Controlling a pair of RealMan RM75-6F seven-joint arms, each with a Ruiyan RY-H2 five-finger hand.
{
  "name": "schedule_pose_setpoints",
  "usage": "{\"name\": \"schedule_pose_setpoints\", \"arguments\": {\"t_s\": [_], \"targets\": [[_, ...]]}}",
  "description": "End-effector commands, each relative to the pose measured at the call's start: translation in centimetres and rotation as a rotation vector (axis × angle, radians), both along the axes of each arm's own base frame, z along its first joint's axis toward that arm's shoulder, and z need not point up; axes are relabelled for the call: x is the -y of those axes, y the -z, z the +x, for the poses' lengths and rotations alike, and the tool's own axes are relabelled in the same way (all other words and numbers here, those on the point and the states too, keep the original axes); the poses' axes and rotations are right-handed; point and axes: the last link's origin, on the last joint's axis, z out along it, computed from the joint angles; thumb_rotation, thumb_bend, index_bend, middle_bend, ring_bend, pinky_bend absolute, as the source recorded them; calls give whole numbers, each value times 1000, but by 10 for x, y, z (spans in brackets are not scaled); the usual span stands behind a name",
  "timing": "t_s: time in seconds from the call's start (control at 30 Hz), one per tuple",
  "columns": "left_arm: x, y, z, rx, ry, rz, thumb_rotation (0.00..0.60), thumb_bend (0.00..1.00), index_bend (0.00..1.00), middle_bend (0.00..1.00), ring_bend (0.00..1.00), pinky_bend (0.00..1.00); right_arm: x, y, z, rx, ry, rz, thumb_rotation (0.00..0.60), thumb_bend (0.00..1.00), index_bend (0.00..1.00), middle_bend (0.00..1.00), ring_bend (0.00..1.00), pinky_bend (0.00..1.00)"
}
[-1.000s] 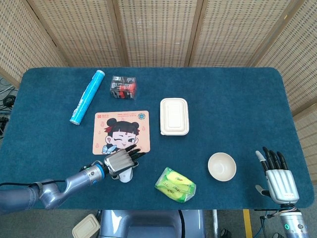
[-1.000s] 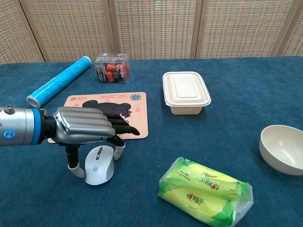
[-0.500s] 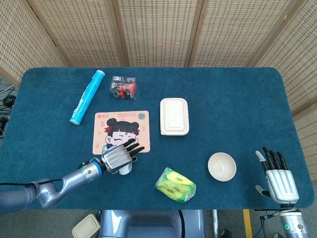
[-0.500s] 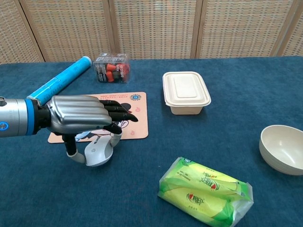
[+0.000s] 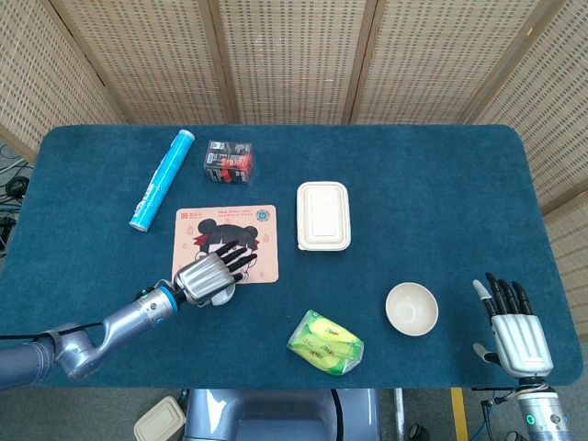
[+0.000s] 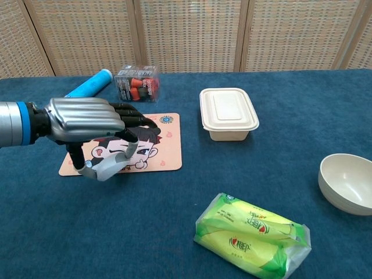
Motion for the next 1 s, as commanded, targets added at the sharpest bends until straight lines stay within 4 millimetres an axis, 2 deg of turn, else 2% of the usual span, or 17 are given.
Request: {"name": "schedule_pose_setpoints", "arguments": {"t_s": [0.03, 0.57, 1.0], "targets": [[-8, -8, 1, 14, -5, 26, 600, 204, 602, 0, 0, 0, 0, 0, 0, 0, 1, 2, 600, 106, 0, 0, 0, 0], [-34, -37, 3, 30, -16, 132, 600, 212, 618, 0, 0, 0, 0, 2, 0, -3, 3, 8, 600, 105, 0, 0, 0, 0], [-58, -42, -9, 2, -46, 209, 600, 213, 618, 0, 0, 0, 1, 4, -1, -10, 8, 16, 600, 105, 0, 0, 0, 0]]}}
